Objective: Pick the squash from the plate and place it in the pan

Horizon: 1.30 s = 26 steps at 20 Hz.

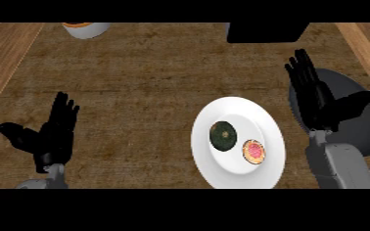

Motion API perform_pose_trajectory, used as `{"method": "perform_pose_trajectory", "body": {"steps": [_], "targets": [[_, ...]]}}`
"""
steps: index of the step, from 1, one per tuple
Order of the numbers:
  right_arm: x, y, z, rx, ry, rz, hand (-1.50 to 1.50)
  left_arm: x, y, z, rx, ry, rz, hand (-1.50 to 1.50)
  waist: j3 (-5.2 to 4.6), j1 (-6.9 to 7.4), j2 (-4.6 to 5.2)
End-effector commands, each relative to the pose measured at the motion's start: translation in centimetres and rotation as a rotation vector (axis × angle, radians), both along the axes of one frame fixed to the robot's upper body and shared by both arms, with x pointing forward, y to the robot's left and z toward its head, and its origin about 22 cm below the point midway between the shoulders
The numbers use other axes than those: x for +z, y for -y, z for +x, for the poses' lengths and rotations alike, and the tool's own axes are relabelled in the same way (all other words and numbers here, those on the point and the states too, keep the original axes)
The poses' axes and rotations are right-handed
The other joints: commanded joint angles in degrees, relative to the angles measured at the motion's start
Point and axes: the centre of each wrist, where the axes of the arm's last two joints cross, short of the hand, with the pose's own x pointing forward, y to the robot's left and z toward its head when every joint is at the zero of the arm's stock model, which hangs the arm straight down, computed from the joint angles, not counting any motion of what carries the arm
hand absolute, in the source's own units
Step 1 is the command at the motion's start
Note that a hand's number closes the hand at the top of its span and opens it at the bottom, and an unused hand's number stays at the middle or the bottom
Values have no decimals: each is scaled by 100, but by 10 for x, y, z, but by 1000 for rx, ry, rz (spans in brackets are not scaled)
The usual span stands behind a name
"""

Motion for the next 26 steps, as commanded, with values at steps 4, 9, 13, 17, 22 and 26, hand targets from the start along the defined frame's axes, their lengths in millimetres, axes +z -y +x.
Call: {"method": "perform_pose_trajectory", "body": {"steps": [4,9,13,17,22,26], "targets": [[-7,-37,4,520,22,-105,150,45,6,31,-173,184,223,0,-40,234,197],[-31,-15,-16,523,256,-373,-150,69,11,44,-275,211,280,0,-38,42,155],[-27,26,-42,368,415,-525,-150,67,13,39,-272,209,312,0,-51,-74,104],[6,68,-49,391,406,-641,-150,74,3,62,-266,200,305,0,-64,-47,143],[86,92,-44,523,333,-930,-150,59,7,46,-275,182,284,0,-77,-22,112],[137,71,-43,520,257,-1014,-150,66,7,55,-292,191,294,0,-73,16,130]]}}
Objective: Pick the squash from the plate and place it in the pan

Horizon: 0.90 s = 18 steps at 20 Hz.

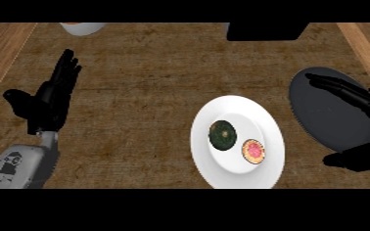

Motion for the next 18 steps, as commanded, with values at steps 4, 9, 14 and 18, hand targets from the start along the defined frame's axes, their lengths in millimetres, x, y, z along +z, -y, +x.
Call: {"method": "perform_pose_trajectory", "body": {"steps": [4,9,14,18], "targets": [[73,-42,-9,-18,9,-121,-150,-9,2,-10,-7,7,-4,0,6,89,11],[65,-86,-6,-24,32,-152,-150,-14,6,-11,-21,10,-7,0,9,110,22],[52,-111,-2,85,-62,-126,-150,4,0,-2,-22,5,-2,0,11,111,23],[62,-133,-11,137,-94,-120,-150,-4,9,0,-17,-15,6,0,10,96,21]]}}
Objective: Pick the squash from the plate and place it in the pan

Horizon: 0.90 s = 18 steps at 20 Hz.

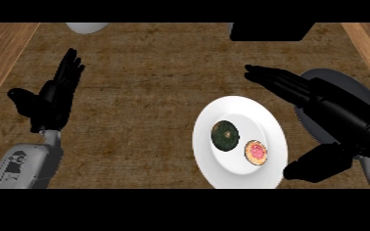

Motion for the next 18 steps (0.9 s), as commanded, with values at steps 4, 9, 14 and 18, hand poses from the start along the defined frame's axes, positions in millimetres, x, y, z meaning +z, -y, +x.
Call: {"method": "perform_pose_trajectory", "body": {"steps": [4,9,14,18], "targets": [[-8,-36,-8,-12,-49,-95,-150,0,5,-5,-2,9,-10,0,1,9,-2],[-27,-33,-6,-84,-75,-111,-150,2,10,-16,-1,-9,2,0,3,9,-2],[-43,-35,-8,-158,-73,-144,-150,-7,5,-1,9,17,0,0,2,-21,3],[-65,-39,18,-131,-116,-204,-150,16,7,0,2,13,6,0,3,3,4]]}}
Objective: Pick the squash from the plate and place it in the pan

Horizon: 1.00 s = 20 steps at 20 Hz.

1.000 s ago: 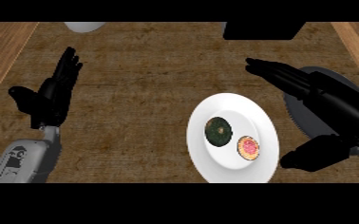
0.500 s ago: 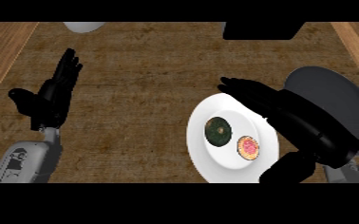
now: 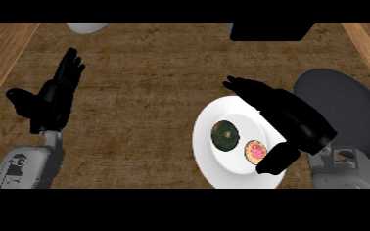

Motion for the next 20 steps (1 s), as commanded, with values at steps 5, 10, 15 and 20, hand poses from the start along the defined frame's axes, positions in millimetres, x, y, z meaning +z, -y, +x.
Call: {"method": "perform_pose_trajectory", "body": {"steps": [5,10,15,20], "targets": [[-21,0,12,56,-80,-53,-150,-8,1,-2,-2,8,16,0,0,-4,0],[-42,-14,16,101,-103,-97,-150,0,4,0,-2,-5,9,0,1,2,1],[-53,-26,8,90,-81,-134,-150,-10,11,-13,3,4,-11,0,0,-3,-4],[-62,-33,24,62,-52,-298,-150,-21,7,-7,2,-2,1,0,-1,23,2]]}}
